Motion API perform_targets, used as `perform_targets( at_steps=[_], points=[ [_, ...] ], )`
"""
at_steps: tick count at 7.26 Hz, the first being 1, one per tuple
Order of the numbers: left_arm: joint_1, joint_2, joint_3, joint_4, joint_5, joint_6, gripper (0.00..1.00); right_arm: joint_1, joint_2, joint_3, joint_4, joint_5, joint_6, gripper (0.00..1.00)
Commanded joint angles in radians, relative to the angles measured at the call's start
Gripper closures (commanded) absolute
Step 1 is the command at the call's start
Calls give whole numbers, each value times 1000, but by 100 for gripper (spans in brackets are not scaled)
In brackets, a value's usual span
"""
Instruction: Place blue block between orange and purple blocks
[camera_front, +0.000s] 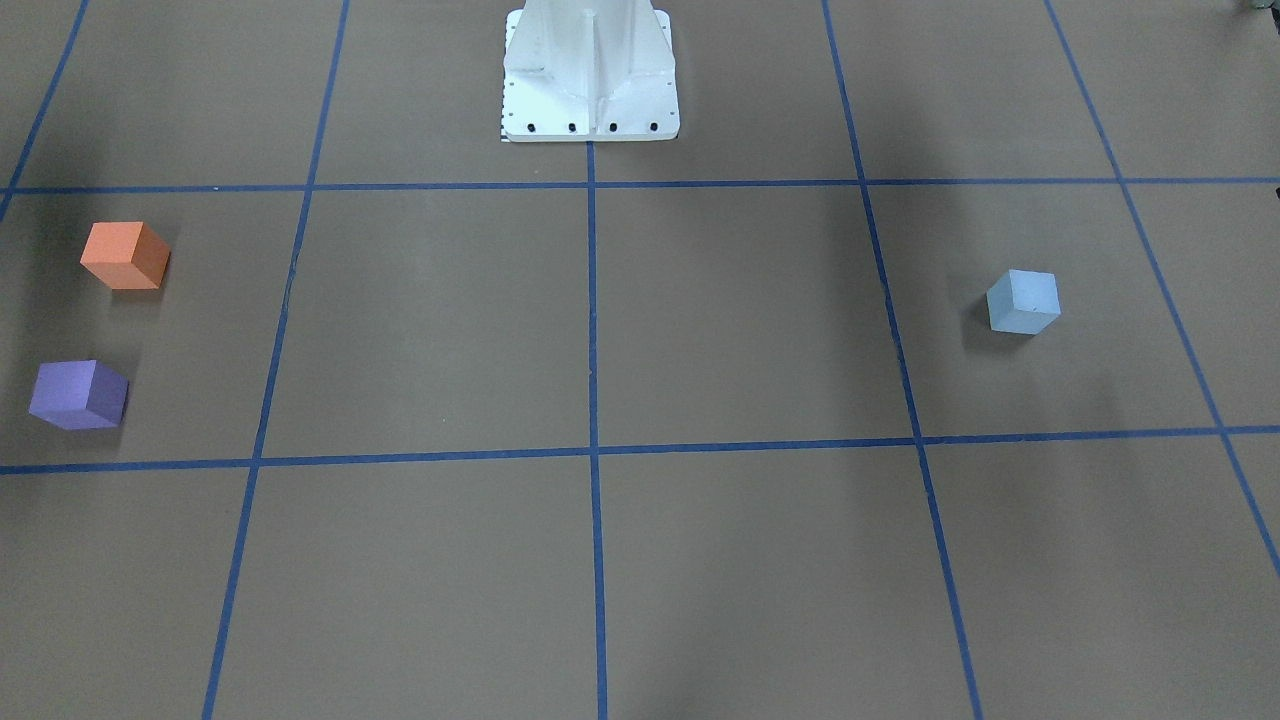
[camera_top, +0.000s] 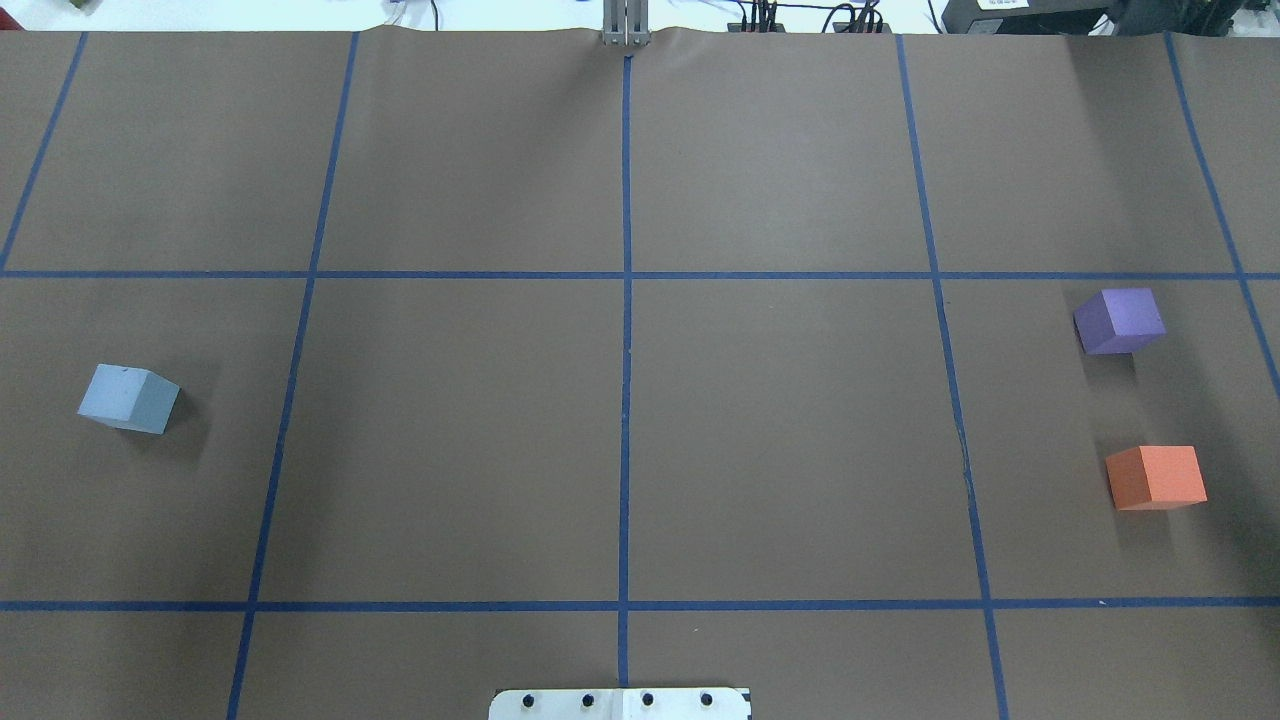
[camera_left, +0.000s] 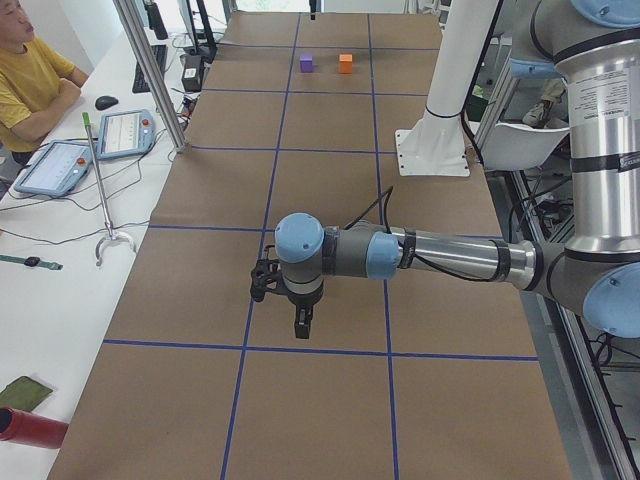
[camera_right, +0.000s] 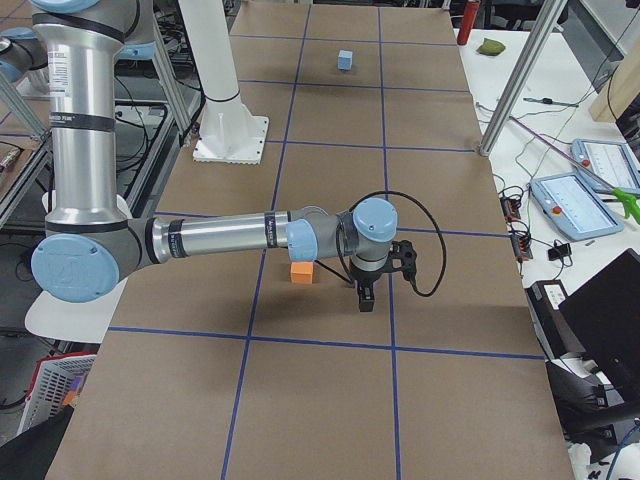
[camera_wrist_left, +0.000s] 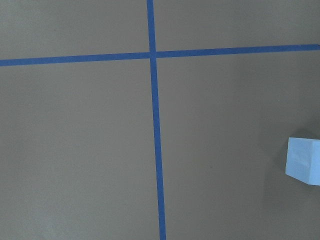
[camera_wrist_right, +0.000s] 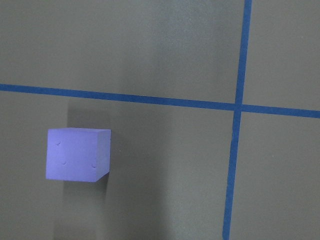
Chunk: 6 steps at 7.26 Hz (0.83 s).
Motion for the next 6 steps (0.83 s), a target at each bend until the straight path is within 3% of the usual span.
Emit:
perform_targets(
  at_steps=[1, 4, 6],
  points=[
    [1, 16, -8, 1, -18, 12, 0, 0, 0, 5, 4, 0, 0, 0],
    [1, 24, -72, 1, -21, 9, 0, -5, 0, 16, 22, 11, 0, 0],
    [13, 24, -55, -6, -23, 15, 0, -14, -5, 12, 31, 8, 13, 0]
  ],
)
